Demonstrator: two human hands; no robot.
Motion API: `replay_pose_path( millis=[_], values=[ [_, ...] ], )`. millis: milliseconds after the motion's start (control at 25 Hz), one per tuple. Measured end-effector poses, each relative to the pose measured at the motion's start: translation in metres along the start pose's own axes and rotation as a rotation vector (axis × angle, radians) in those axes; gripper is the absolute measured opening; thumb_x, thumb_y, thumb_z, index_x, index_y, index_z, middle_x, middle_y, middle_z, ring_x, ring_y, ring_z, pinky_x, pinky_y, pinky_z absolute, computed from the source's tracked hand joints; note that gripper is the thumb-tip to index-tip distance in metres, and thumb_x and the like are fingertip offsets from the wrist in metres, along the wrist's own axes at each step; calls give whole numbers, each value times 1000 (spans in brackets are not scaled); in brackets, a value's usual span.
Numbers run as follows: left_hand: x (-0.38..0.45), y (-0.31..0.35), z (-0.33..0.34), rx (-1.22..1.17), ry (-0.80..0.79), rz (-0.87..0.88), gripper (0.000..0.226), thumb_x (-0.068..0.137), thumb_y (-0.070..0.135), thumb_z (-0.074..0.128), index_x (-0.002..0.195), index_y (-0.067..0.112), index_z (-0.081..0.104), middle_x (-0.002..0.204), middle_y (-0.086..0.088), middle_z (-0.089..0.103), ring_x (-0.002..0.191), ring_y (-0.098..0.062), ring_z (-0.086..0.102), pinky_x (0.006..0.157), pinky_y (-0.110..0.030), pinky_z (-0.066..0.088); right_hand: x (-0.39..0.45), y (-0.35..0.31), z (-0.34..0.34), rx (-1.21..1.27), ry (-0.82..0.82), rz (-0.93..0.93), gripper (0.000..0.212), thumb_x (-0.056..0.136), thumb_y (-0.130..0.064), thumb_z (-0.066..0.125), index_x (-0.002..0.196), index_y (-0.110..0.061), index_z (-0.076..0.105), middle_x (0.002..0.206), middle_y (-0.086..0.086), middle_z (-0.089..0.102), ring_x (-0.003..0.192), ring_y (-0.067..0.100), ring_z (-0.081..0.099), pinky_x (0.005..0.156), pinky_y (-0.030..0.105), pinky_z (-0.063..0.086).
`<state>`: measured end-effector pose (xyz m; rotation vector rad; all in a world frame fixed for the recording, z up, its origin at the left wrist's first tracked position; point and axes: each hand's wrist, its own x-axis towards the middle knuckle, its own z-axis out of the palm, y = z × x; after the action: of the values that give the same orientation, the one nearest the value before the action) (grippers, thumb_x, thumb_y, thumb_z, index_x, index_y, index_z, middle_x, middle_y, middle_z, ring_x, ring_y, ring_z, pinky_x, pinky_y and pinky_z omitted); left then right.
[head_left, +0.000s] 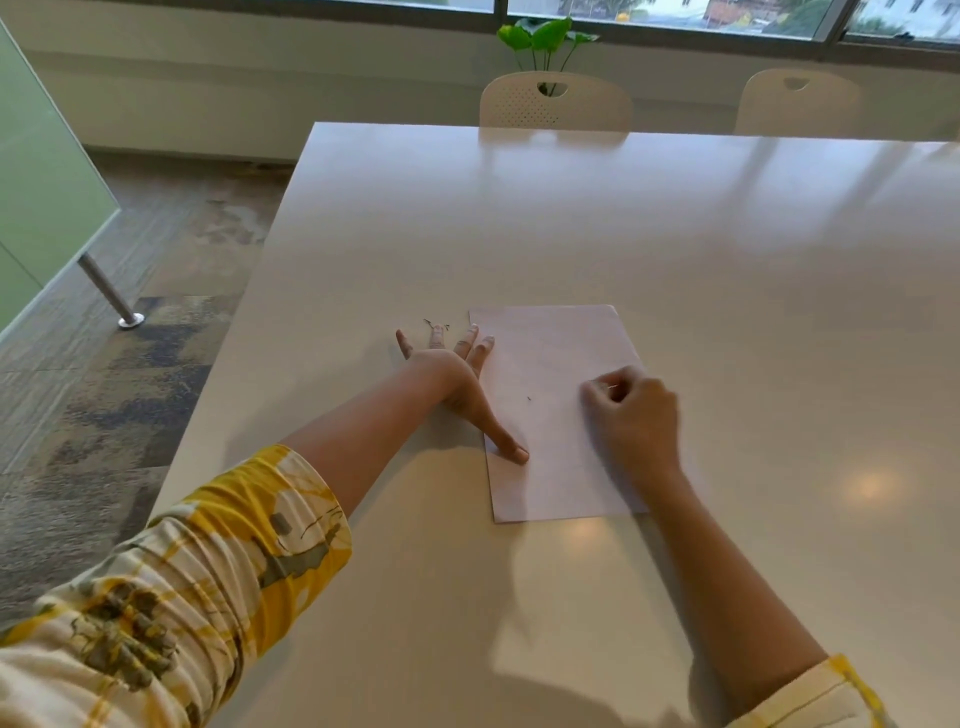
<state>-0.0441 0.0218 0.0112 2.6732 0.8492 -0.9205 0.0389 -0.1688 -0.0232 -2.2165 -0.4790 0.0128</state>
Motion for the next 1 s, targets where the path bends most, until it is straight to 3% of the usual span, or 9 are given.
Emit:
replay_pose_path(
  millis=[120,280,400,520,680,760,880,960,1000],
  values=[
    [-2,0,1,-5,-6,1,172,19,101,60,144,36,-37,154,12,-42,143,-34,-36,97,-78,-24,19,8,-20,-80,130,101,14,86,-22,62,87,-11,70,80,9,71,82,31,67,69,27,44],
    [0,1,0,13,-2,-5,171,21,101,60,145,33,-37,154,9,-43,142,-36,-36,98,-78,-23,-29,-23,32,129,-182,-113,7,88,-27,69,84,-22,68,69,-6,67,62,6,64,53,14,46],
    [1,0,0,1,-10,-4,172,20,101,60,144,35,-38,152,11,-44,142,-35,-38,98,-78,-24,5,-5,4,5,-28,8,11,83,-29,68,84,-18,72,73,-3,71,73,16,68,68,30,53],
    [0,0,1,-7,-8,3,172,20,100,61,144,35,-38,152,11,-45,142,-35,-37,97,-78,-25,25,0,-15,-58,77,97,14,85,-23,65,88,-12,73,81,7,73,85,29,69,71,29,47],
    [3,1,1,25,-3,-4,164,34,99,61,145,31,-38,153,8,-45,143,-36,-36,99,-78,-21,-34,-30,36,143,-324,-154,4,85,-27,71,84,-24,69,70,-5,69,64,7,68,60,27,59],
    [3,1,1,14,-6,-7,168,27,101,61,144,33,-38,151,10,-45,143,-35,-37,97,-78,-23,-14,-17,21,102,-205,-111,6,83,-29,69,82,-23,70,69,-6,69,65,8,67,62,31,58],
    [0,0,0,-10,-12,-7,173,18,100,62,144,35,-38,152,11,-44,142,-34,-38,97,-77,-25,33,6,-17,-106,100,65,14,82,-23,61,83,-13,72,77,7,72,80,30,68,69,30,49],
    [2,0,-1,-6,-10,-11,172,20,100,62,144,34,-38,153,10,-44,142,-34,-38,96,-77,-25,27,-7,-5,-63,95,43,15,85,-20,60,85,-10,71,79,10,72,81,31,68,71,34,52],
    [2,1,-1,3,-9,-14,171,22,100,61,144,33,-38,153,9,-43,142,-35,-37,97,-77,-24,12,-19,13,3,-13,-35,12,86,-21,62,85,-13,71,76,5,71,76,23,69,69,36,55]
  ],
)
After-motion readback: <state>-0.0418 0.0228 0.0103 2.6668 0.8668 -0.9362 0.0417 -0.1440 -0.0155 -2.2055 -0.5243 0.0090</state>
